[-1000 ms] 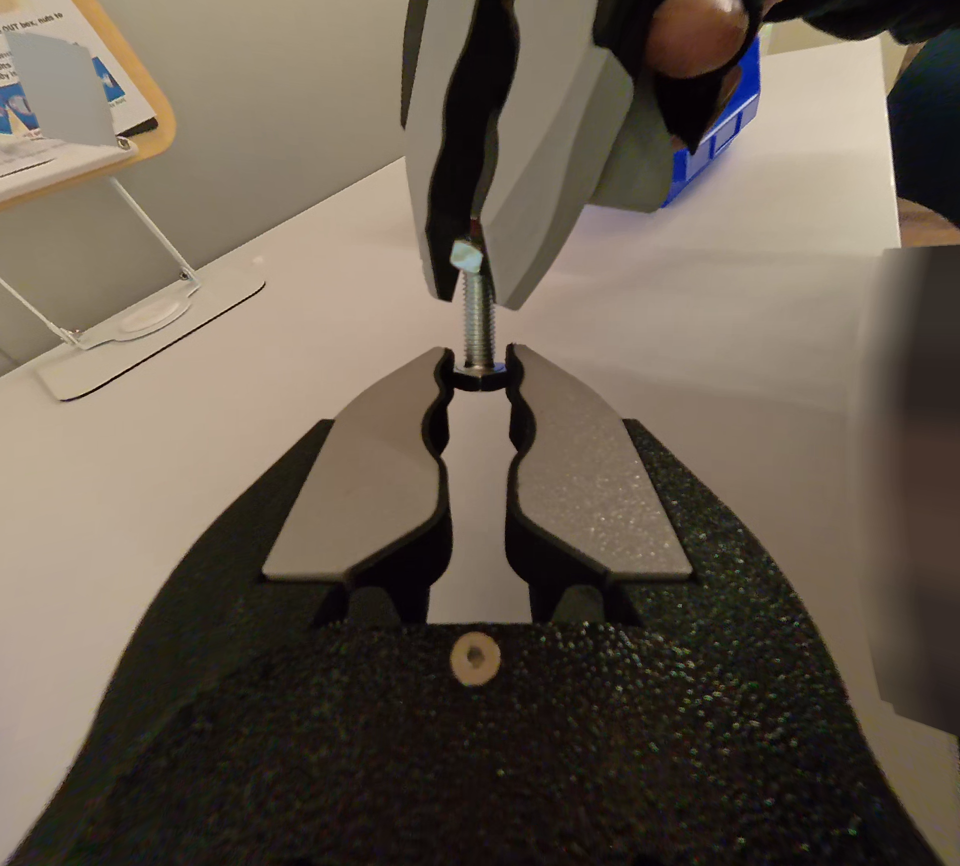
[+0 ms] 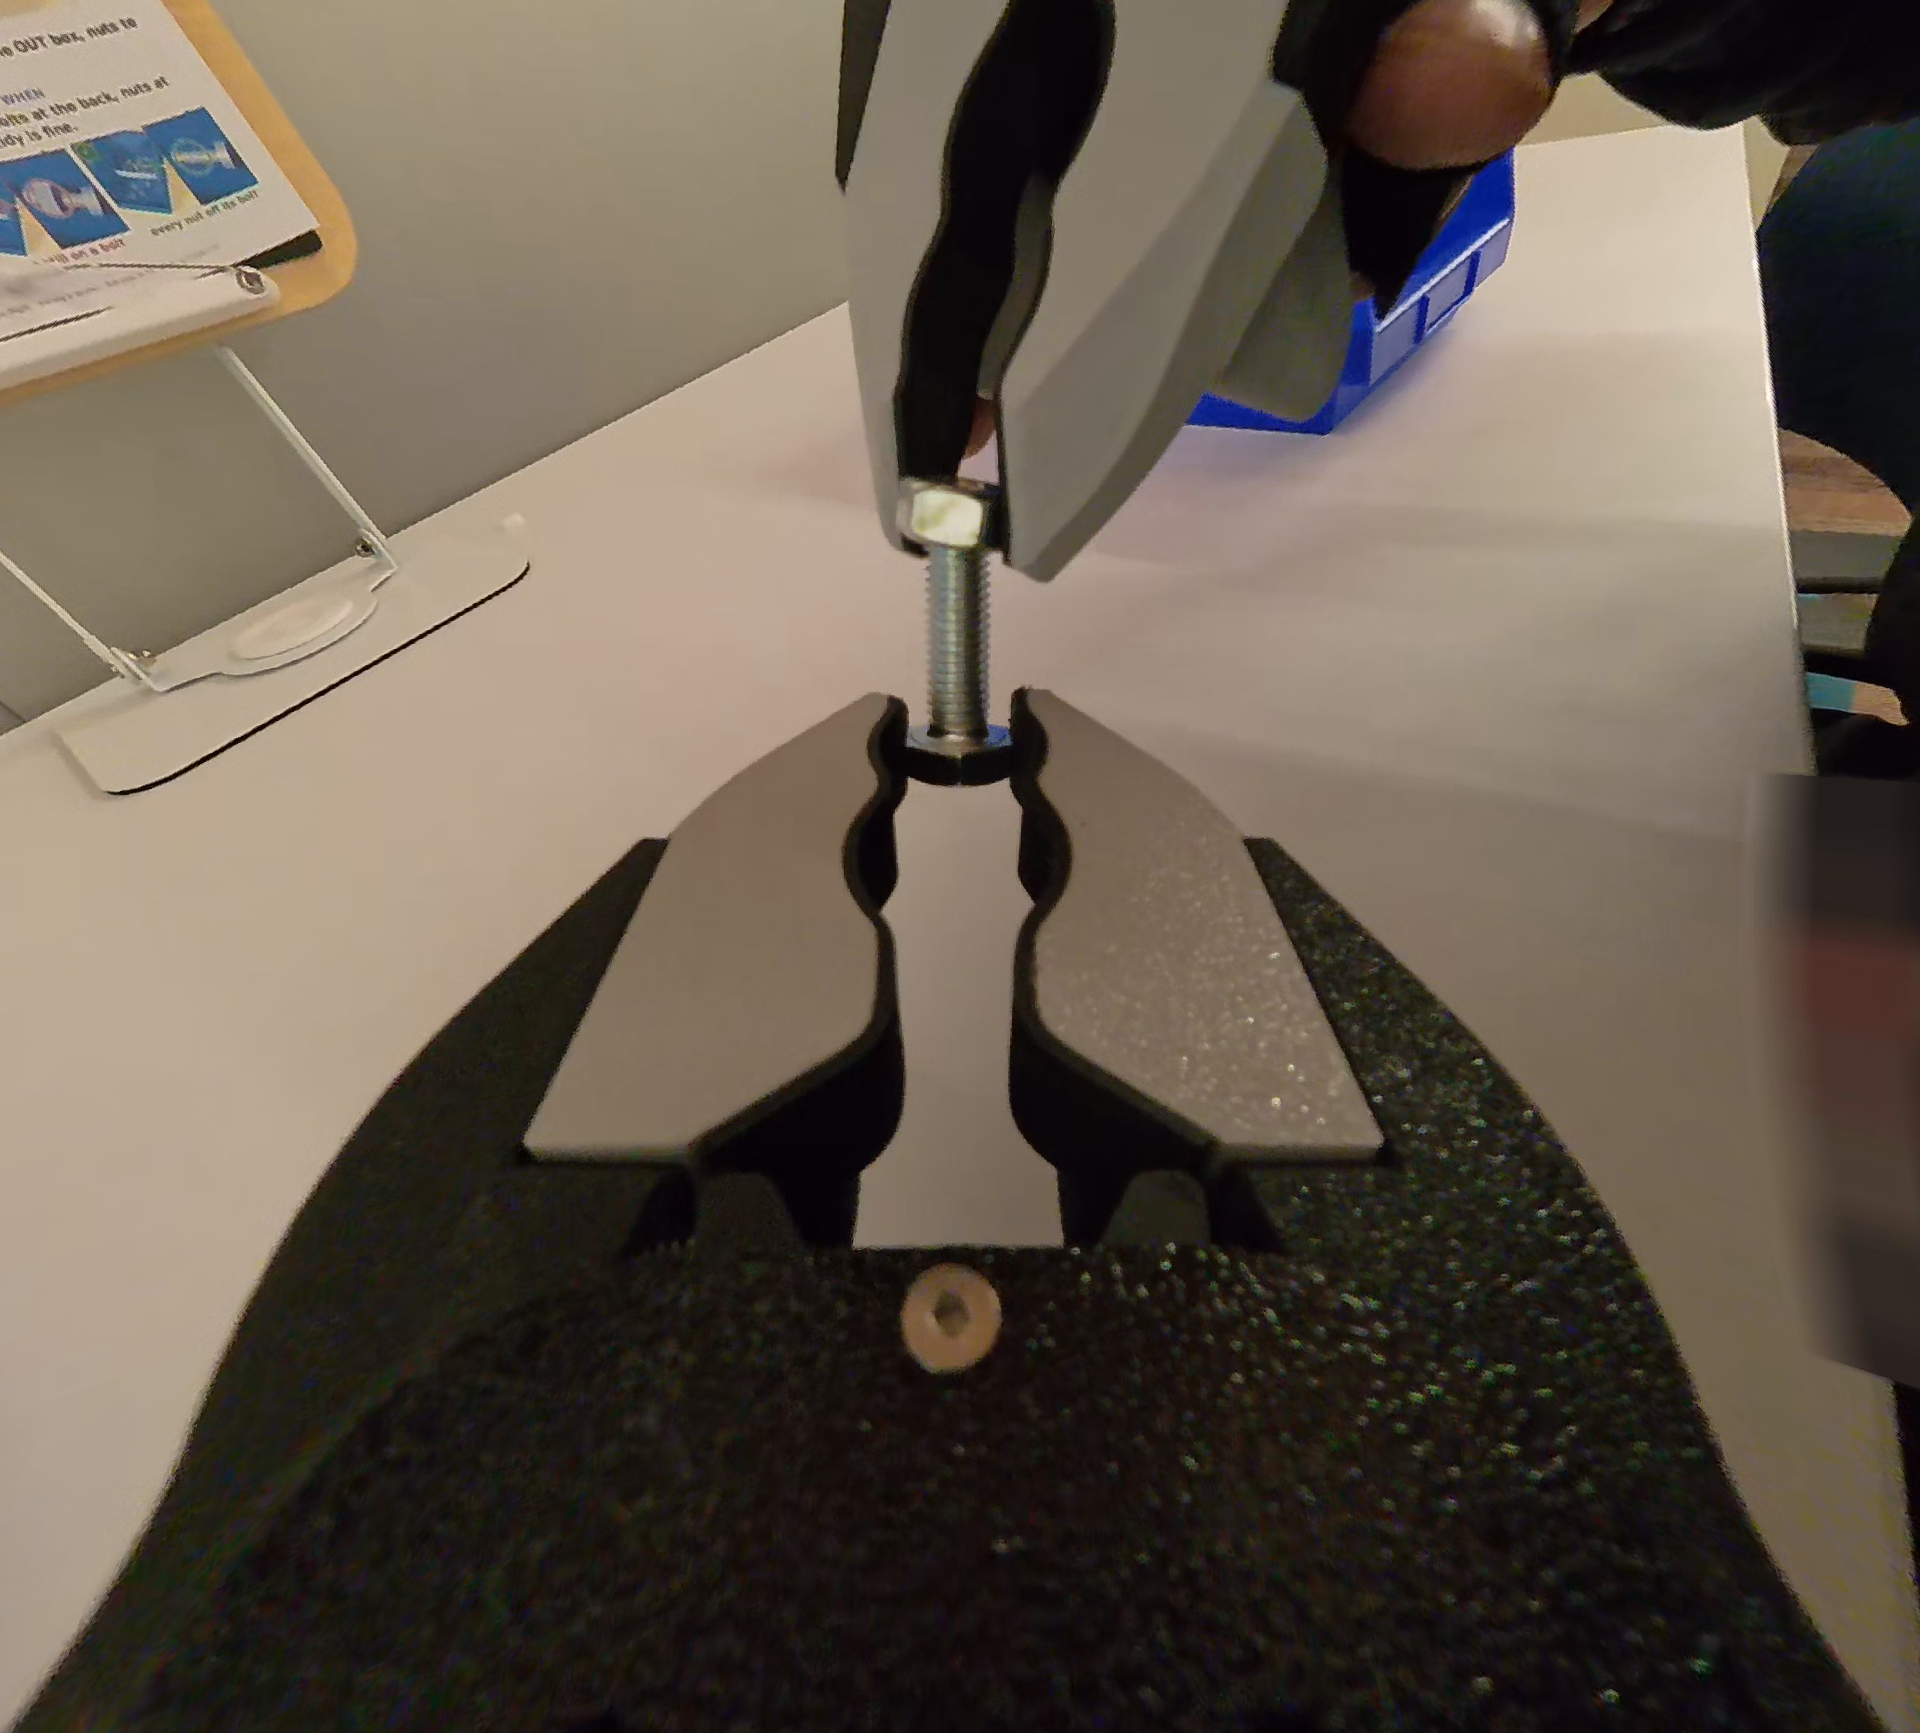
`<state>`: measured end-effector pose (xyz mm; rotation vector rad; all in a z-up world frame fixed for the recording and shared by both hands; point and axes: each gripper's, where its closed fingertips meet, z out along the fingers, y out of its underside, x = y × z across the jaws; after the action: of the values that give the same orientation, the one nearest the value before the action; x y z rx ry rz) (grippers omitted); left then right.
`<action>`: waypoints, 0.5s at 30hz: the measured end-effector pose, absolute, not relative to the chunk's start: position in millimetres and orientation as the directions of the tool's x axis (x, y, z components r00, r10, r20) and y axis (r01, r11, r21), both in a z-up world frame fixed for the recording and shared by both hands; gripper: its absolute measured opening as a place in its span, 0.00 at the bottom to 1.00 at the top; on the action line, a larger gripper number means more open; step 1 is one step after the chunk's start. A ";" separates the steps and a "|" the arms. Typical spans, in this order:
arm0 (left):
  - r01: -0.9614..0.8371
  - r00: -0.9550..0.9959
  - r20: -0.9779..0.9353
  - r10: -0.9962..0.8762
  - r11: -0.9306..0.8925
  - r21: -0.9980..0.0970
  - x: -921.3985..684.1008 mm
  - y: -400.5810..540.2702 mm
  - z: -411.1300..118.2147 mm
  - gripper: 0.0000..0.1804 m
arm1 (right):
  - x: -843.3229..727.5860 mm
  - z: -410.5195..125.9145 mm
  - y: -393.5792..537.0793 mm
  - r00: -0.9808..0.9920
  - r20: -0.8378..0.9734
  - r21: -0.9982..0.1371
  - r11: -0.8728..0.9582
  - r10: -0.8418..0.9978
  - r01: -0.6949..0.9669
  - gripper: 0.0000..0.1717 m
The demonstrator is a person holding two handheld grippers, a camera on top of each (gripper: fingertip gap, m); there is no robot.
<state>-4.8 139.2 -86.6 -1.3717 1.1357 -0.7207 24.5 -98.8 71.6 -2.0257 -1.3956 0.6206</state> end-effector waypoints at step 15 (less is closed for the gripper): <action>-0.207 0.321 -0.197 -0.926 0.135 -0.969 -5.0 137.1 -86.2 0.10 | 22.1 70.9 -101.4 0.306 -0.066 -0.693 -0.264 0.950 0.671 0.11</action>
<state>-5.0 137.1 -86.2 -1.3548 1.1499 -0.7378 22.1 -101.4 70.9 -2.0228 -1.4331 0.6558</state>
